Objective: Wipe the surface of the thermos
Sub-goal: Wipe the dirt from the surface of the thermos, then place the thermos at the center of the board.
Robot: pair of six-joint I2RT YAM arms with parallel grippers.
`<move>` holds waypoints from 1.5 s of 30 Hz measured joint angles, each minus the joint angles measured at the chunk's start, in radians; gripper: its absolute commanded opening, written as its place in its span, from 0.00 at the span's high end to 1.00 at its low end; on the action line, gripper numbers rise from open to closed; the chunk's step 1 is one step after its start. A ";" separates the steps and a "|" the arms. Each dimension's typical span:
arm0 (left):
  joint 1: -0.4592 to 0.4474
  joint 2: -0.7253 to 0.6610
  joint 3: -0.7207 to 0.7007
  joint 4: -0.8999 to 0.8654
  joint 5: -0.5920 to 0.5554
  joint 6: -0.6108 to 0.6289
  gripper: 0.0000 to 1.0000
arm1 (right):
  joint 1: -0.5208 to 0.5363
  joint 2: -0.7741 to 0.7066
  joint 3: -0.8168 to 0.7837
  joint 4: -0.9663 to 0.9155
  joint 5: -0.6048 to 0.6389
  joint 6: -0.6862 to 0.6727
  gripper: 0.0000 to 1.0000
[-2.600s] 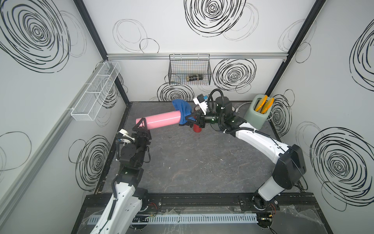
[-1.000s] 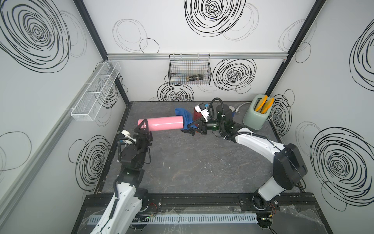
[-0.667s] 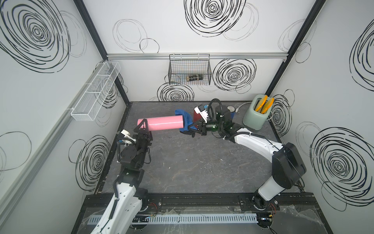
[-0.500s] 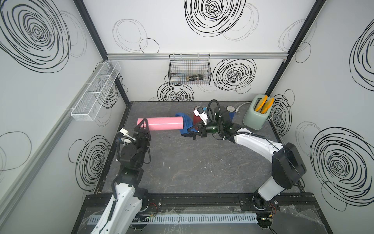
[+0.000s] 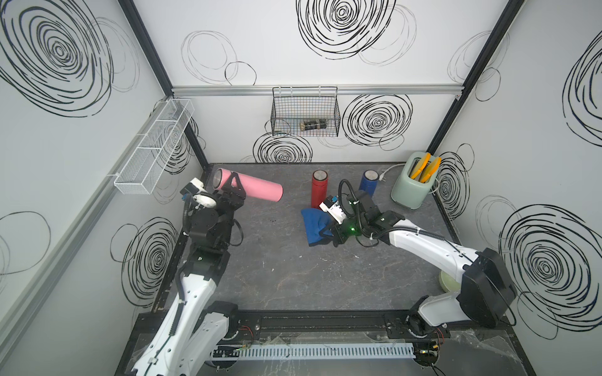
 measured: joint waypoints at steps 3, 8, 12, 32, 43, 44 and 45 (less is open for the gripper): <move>0.000 0.067 0.000 0.012 0.000 0.099 1.00 | 0.001 0.001 -0.038 -0.037 0.064 -0.016 0.93; -0.014 0.172 0.000 0.100 -0.008 0.235 1.00 | 0.014 0.034 -0.082 -0.048 0.135 -0.023 0.87; -0.054 0.268 0.003 0.201 -0.034 0.349 1.00 | 0.039 0.071 -0.103 -0.047 0.187 -0.023 0.87; -0.115 0.634 0.005 0.558 -0.051 0.657 1.00 | 0.095 0.119 -0.148 -0.040 0.327 -0.003 0.71; -0.158 0.719 0.108 0.474 -0.058 0.750 1.00 | 0.095 0.119 -0.148 -0.040 0.329 0.000 0.73; -0.159 0.719 0.113 0.471 -0.060 0.751 1.00 | 0.095 0.119 -0.148 -0.040 0.329 0.000 0.73; -0.159 0.720 0.119 0.462 -0.060 0.751 1.00 | 0.095 0.119 -0.148 -0.040 0.329 0.000 0.73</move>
